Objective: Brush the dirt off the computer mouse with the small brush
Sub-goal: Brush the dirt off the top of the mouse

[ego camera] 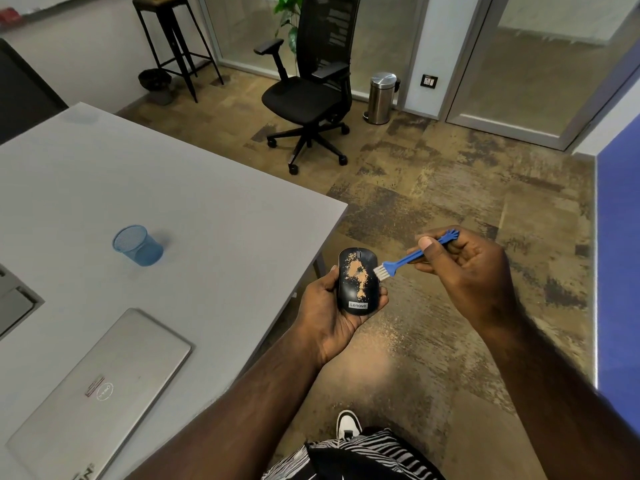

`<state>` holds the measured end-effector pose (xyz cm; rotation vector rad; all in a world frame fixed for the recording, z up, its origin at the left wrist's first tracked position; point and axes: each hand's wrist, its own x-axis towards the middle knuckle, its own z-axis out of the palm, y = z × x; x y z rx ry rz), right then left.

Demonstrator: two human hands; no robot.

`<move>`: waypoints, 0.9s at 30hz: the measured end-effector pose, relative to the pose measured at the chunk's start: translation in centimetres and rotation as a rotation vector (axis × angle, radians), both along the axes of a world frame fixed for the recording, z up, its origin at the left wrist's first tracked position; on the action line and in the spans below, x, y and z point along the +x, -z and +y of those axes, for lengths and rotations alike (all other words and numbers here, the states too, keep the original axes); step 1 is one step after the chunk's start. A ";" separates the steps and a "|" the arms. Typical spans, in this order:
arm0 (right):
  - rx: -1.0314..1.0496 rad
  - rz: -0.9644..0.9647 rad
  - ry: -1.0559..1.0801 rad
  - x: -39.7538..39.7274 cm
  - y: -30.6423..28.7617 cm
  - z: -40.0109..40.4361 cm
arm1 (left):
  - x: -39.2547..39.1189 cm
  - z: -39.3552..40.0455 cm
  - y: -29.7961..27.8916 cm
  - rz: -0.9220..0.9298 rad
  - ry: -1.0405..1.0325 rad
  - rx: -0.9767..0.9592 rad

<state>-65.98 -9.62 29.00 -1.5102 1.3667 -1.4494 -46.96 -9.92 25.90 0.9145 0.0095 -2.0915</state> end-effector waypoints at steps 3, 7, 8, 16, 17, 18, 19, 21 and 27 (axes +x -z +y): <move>-0.005 -0.004 -0.033 0.3 0.0 0.5 | -0.1 0.0 0.4 0.017 -0.023 -0.008; -0.032 0.084 -0.089 0.8 0.1 0.9 | -0.1 -0.1 0.8 -0.017 -0.043 -0.020; -0.047 0.108 -0.099 0.9 0.1 1.0 | -0.1 -0.1 0.8 -0.025 -0.046 -0.024; -0.204 0.370 -0.122 2.3 -0.2 1.6 | -0.2 -0.5 0.3 -0.047 -0.054 -0.064; -0.213 0.389 -0.100 2.3 -0.1 1.5 | -0.2 -0.5 0.3 -0.042 -0.053 -0.061; -0.222 0.401 -0.075 2.1 0.0 1.3 | -0.2 -0.6 0.3 -0.036 -0.053 -0.058; -0.228 0.411 -0.046 2.0 0.1 1.1 | -0.2 -0.6 0.3 -0.031 -0.053 -0.055; -0.238 0.434 0.020 1.6 0.2 0.6 | -0.1 -0.7 0.2 -0.023 -0.050 -0.050; -0.167 0.297 0.111 0.5 0.3 -0.6 | -0.1 -0.8 0.4 -0.009 -0.041 -0.005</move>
